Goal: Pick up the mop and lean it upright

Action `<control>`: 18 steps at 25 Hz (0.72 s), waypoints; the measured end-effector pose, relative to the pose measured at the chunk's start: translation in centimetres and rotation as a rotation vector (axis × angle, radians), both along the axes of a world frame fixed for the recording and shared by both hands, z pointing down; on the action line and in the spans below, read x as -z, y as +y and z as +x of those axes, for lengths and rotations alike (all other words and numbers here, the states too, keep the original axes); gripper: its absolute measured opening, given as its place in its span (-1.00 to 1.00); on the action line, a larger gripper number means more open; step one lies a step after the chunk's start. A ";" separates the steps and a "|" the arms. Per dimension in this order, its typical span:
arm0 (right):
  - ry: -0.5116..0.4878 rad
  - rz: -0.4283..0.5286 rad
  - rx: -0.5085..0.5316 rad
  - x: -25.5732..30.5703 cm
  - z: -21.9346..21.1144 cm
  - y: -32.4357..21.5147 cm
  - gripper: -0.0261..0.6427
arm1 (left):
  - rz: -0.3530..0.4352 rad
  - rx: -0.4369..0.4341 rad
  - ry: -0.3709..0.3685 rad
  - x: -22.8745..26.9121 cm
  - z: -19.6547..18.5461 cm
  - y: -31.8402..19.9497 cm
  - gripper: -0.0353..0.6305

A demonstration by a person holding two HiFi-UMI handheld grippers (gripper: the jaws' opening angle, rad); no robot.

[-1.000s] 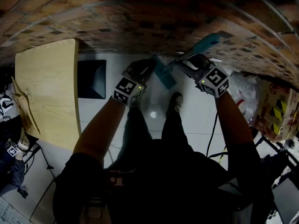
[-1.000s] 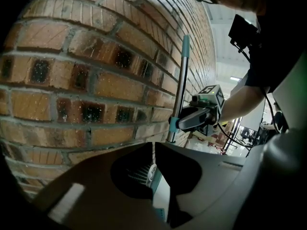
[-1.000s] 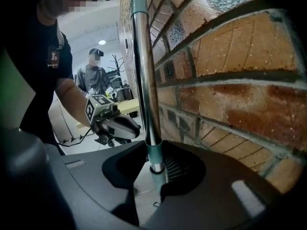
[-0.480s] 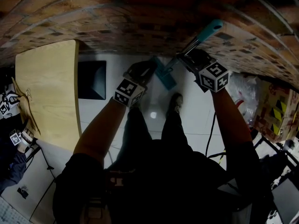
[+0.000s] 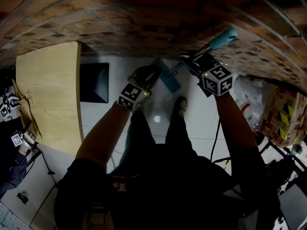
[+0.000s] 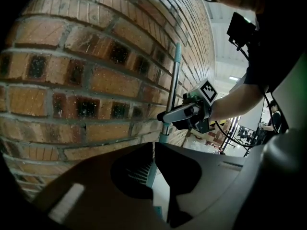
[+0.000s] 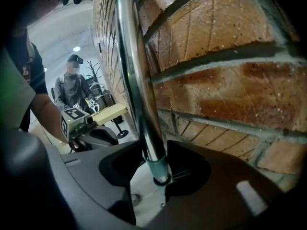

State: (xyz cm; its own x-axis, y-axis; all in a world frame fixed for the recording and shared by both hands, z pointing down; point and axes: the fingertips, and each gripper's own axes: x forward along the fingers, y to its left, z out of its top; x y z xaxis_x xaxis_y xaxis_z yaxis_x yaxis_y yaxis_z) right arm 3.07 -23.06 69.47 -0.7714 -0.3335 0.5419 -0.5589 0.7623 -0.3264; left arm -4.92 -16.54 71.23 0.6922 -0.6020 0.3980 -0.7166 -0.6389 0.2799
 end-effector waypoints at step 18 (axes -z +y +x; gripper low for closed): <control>0.085 -0.101 -0.206 -3.0 6.5 -2.1 -0.33 | 0.005 -0.017 0.000 -0.2 0.7 0.0 -0.85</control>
